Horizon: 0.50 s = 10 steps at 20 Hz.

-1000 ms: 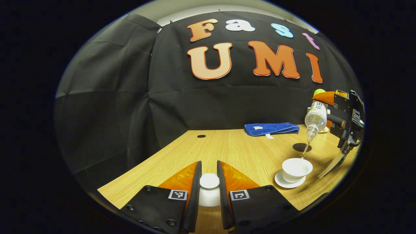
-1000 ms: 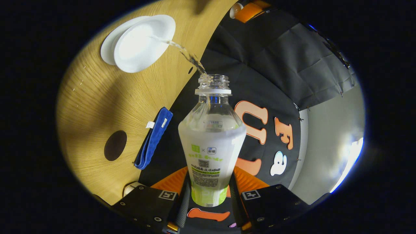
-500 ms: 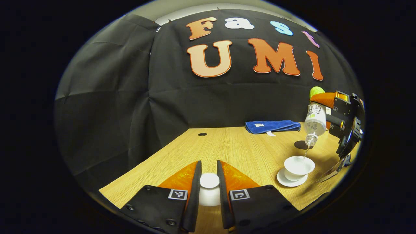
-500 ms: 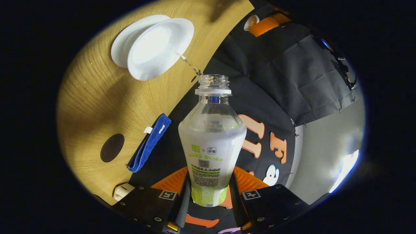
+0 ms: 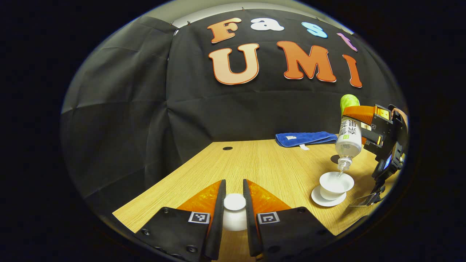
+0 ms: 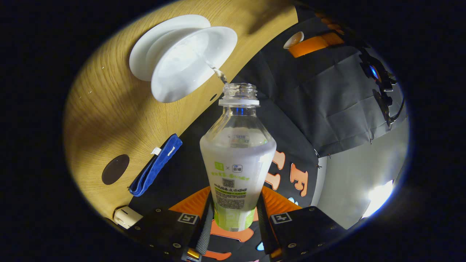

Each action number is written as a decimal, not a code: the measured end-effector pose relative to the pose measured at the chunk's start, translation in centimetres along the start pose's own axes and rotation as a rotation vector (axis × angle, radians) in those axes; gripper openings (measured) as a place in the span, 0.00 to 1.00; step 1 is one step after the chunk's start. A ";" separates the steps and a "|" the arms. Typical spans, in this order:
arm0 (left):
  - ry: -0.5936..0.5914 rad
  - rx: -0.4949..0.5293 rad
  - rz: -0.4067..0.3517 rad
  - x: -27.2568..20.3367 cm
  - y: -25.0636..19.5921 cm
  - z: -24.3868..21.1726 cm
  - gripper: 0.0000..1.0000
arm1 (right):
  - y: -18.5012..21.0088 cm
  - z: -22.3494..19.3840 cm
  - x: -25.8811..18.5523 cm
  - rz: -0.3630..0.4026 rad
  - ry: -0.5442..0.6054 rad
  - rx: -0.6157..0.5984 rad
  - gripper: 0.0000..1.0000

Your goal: Open the teacup lid with one hand, grasp the water bottle and pour water into the teacup with the other hand; after pouring, place the water bottle on the coaster and then close the teacup lid.

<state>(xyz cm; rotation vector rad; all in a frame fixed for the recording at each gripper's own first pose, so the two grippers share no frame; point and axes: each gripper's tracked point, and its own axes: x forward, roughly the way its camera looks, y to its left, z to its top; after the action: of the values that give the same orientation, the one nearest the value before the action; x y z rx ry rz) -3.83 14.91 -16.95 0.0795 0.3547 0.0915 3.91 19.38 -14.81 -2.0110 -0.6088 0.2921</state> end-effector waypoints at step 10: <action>-0.015 -0.002 -0.009 0.1 -0.5 0.6 0.33 | -0.2 0.0 0.2 -0.016 -0.009 0.014 0.55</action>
<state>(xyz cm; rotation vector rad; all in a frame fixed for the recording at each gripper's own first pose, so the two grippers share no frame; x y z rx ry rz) -3.54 14.35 -16.48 0.0768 0.3400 0.0826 3.98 19.58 -14.62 -1.9918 -0.6271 0.2955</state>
